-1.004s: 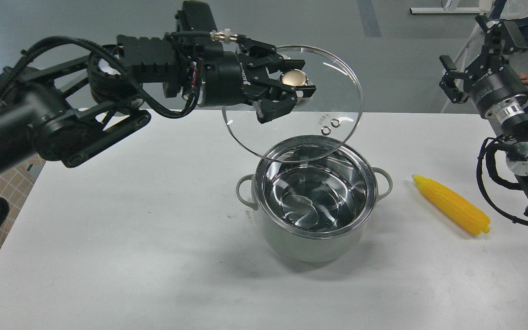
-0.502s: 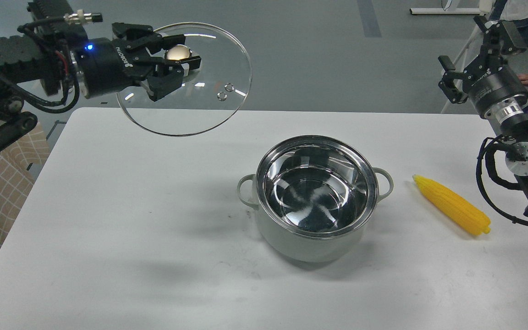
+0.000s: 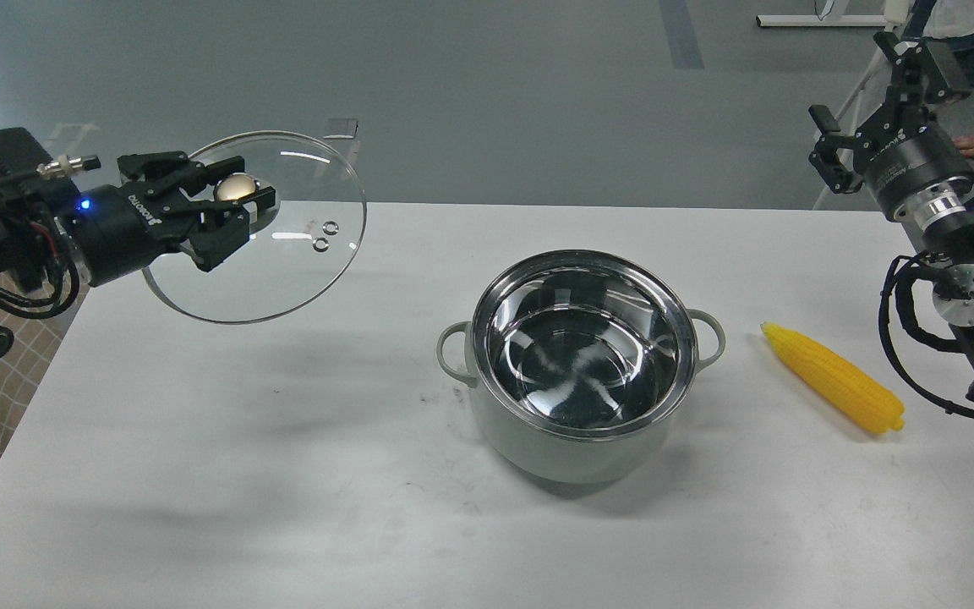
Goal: Open pot and put corn in
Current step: 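Lower the glass lid onto the table beside the pot, then release the lid and raise the left gripper away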
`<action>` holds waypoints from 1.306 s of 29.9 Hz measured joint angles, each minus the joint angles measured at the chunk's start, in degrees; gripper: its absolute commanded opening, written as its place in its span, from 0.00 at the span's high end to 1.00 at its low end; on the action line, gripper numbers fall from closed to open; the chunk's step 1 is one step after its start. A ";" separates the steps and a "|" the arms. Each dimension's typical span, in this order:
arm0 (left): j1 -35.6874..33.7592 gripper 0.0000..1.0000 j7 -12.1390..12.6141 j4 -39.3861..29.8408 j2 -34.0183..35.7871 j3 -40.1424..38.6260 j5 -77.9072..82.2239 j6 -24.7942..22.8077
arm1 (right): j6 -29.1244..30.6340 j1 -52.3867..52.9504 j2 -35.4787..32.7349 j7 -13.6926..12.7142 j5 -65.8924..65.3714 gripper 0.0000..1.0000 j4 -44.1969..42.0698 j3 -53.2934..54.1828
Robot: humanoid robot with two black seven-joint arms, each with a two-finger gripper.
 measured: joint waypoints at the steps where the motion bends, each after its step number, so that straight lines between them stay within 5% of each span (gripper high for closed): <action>1: 1.03 0.92 -0.01 0.82 -0.11 0.00 -0.01 1.25 | 0.00 0.00 0.00 0.00 -0.01 0.00 0.00 0.00; 9: 5.57 0.84 -0.01 8.60 -4.83 0.35 0.64 8.39 | 0.00 0.00 0.00 0.00 -0.06 0.00 0.00 0.00; 39: 10.44 0.67 0.00 13.68 -12.60 6.00 0.69 8.69 | 0.00 -0.53 -0.06 0.00 -0.06 0.00 0.10 -0.18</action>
